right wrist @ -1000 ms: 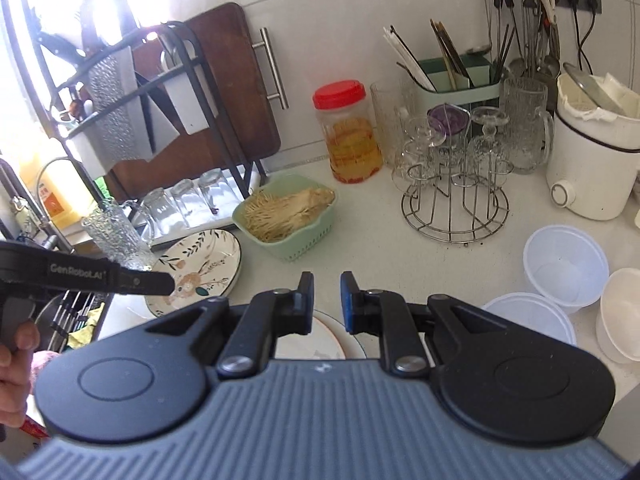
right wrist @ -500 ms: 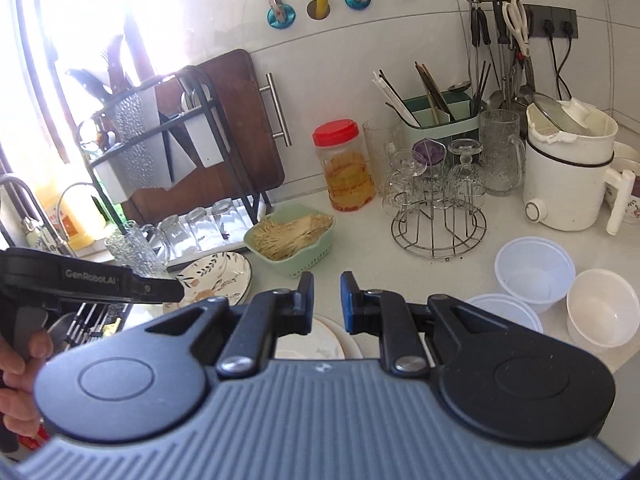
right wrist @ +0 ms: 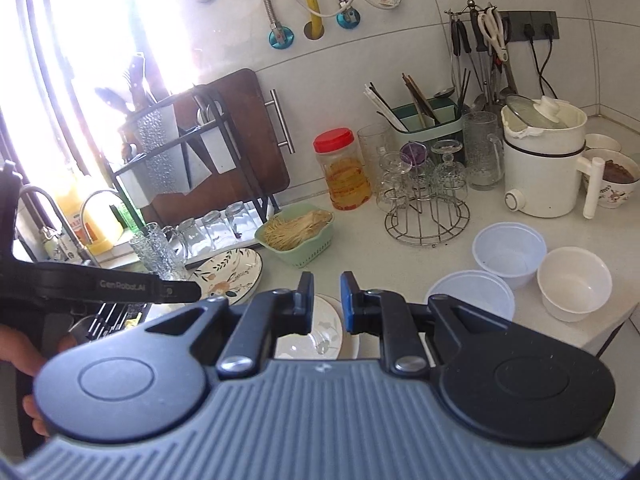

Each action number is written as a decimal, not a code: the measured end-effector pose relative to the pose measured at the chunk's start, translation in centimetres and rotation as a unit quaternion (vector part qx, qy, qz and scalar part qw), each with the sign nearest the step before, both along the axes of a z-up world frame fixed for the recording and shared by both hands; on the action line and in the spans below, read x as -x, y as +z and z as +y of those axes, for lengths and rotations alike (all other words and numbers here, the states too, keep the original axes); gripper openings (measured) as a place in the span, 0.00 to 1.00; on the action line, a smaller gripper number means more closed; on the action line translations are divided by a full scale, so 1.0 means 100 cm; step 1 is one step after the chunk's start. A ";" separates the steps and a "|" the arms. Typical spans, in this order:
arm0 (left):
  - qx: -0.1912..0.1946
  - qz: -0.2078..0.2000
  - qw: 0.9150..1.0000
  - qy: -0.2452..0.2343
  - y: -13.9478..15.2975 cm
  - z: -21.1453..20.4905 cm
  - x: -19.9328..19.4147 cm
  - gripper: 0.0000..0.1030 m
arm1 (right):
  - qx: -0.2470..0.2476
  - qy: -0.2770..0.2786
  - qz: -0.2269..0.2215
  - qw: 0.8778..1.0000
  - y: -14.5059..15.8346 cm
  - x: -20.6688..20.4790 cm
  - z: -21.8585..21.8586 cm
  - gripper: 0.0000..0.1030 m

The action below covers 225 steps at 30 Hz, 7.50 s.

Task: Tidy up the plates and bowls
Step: 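Lower the grey-leaf plate onto the pink-rose plate with both tools, then open both tools and release the stacked plate, then move both tools to the rim of the deer-pattern bowl, then close both tools on the rim of the deer-pattern bowl, then lift the deer-pattern bowl with both tools toward the plate stack, then lower the deer-pattern bowl onto the stacked plates with both tools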

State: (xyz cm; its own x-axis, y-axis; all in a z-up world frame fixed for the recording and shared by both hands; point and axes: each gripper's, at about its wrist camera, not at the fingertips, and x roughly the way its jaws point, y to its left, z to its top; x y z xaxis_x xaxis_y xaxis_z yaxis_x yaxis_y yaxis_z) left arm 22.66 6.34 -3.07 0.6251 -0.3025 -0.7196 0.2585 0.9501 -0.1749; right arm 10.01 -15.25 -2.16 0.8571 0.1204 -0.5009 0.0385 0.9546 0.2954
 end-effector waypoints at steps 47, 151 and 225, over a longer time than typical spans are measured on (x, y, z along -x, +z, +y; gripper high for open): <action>-0.020 0.024 0.996 0.089 -0.020 0.018 0.056 0.76 | 0.023 0.042 0.029 0.998 -0.026 0.015 -0.010 0.64; 0.099 0.166 0.969 0.155 -0.167 0.209 -0.263 0.36 | -0.041 0.168 0.232 0.957 -0.154 -0.353 0.143 0.17; -0.008 0.149 0.988 -0.032 -0.126 0.064 -0.132 0.36 | -0.091 0.036 0.244 0.965 -0.139 -0.153 0.036 0.17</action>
State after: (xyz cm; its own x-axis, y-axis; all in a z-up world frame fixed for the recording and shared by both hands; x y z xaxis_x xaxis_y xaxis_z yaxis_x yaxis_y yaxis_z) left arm 35.91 12.76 -15.63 0.3646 -0.3215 -0.8739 0.2566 0.9369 -0.2375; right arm 25.35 -11.61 -16.09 0.5109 0.2942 -0.8077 0.1508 0.8944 0.4211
